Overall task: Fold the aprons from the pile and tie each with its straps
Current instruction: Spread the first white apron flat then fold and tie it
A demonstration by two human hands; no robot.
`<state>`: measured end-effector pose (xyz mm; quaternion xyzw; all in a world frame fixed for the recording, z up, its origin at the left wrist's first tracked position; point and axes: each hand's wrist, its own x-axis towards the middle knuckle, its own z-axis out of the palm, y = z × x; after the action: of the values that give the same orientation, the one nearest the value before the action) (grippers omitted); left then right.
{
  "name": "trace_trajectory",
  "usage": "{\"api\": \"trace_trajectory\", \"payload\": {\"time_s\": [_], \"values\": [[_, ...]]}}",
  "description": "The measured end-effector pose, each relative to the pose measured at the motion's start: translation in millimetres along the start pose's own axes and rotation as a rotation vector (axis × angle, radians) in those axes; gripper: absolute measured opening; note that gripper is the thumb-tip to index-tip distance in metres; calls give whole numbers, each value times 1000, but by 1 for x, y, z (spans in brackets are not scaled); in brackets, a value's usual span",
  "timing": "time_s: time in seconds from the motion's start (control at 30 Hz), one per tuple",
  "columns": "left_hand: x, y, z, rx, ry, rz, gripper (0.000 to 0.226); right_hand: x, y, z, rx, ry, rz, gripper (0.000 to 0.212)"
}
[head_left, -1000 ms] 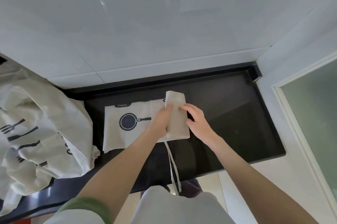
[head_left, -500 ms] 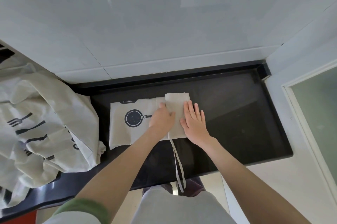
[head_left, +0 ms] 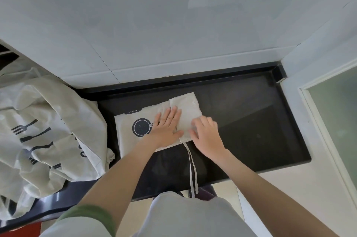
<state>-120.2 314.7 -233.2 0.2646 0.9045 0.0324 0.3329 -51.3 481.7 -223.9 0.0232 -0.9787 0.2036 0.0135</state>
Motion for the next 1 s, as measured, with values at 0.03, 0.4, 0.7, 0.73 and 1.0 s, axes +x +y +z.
{"api": "trace_trajectory", "payload": {"time_s": [0.03,0.4,0.7,0.73,1.0], "values": [[0,-3,-2,-38,-7,9,67,-7,-4,1,-1,-39,-33,15],[-9,-5,0,-1,58,78,66,-35,-15,16,-143,-158,-28,8],[-6,-8,6,51,98,70,69,-35,-7,6,-94,-160,94,16],[-6,-7,6,51,110,68,68,-35,-6,6,-86,-165,76,17],[-11,-9,12,86,258,-155,87,-33,-17,5,-22,-334,-119,26]]}}
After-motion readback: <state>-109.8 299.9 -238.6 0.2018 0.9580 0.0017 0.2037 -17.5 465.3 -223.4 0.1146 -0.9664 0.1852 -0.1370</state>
